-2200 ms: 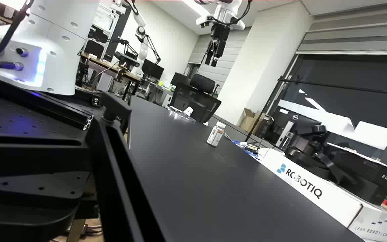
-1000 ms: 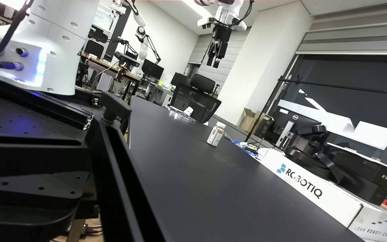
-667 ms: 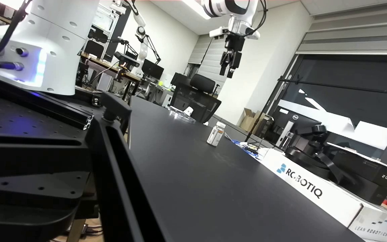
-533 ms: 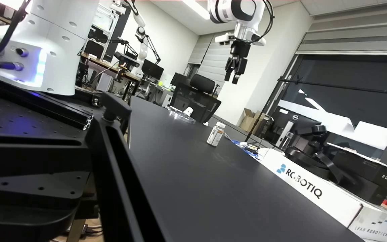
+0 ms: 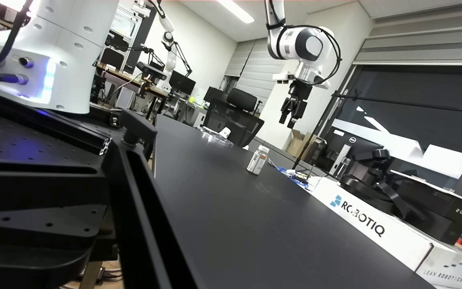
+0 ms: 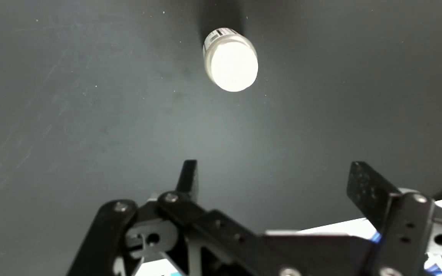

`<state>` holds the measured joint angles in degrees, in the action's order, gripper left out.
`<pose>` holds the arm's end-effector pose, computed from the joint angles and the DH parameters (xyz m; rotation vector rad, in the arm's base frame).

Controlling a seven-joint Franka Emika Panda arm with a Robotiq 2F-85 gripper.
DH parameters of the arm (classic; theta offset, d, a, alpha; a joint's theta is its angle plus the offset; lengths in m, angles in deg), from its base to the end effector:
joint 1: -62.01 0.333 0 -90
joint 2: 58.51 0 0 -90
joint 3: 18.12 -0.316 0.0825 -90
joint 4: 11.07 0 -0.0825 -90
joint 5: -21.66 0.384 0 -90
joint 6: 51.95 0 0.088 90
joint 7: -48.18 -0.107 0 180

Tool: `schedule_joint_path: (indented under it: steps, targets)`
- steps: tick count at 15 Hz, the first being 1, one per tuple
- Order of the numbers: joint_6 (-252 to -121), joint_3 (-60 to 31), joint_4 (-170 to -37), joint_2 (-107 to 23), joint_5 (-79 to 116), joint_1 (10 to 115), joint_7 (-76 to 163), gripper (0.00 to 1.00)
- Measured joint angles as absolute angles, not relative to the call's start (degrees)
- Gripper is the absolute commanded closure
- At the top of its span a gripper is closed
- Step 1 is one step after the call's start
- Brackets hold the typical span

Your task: Place the bottle on the silver object

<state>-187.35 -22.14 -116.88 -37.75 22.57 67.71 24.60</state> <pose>0.6413 0.1067 0.3450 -3.0295 0.3943 -0.2111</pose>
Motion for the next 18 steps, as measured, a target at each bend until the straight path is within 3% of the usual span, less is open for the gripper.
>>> schedule_joint_path:
  steps: [6,18]
  targets:
    - [-185.0,-19.6,-110.9,-30.7,22.7,71.6,19.8,0.0]
    - [-184.9,-16.5,-115.0,-30.2,21.5,74.5,17.1,0.0]
